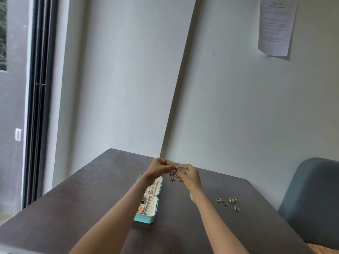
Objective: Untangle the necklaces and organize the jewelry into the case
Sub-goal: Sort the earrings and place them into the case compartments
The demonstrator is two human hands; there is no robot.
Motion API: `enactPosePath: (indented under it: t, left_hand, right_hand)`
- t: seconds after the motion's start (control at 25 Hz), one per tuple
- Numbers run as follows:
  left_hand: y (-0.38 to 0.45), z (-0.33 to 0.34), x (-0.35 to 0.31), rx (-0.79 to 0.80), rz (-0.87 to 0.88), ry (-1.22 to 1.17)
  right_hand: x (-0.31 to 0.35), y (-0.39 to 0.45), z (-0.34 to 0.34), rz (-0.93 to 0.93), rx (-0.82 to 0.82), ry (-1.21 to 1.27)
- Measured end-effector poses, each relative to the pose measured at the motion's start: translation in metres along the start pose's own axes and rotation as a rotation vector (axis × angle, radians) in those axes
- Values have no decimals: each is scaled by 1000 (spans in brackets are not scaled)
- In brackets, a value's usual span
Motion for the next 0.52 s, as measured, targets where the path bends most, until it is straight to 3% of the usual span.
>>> enactPosePath:
  t: [0.52]
  left_hand:
    - [-3, 2, 7, 40, 34, -114]
  right_hand:
    - [-4, -5, -3, -143, 14, -25]
Point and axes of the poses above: each hand's wrist, its own y-axis towards the middle knuckle, its own z-axis out of the palm, x = y × z, the point moved 2 cm from there along y, towards the middle knuckle, and after that the axes turned 13 degrees about y, right-handed, at the moved point
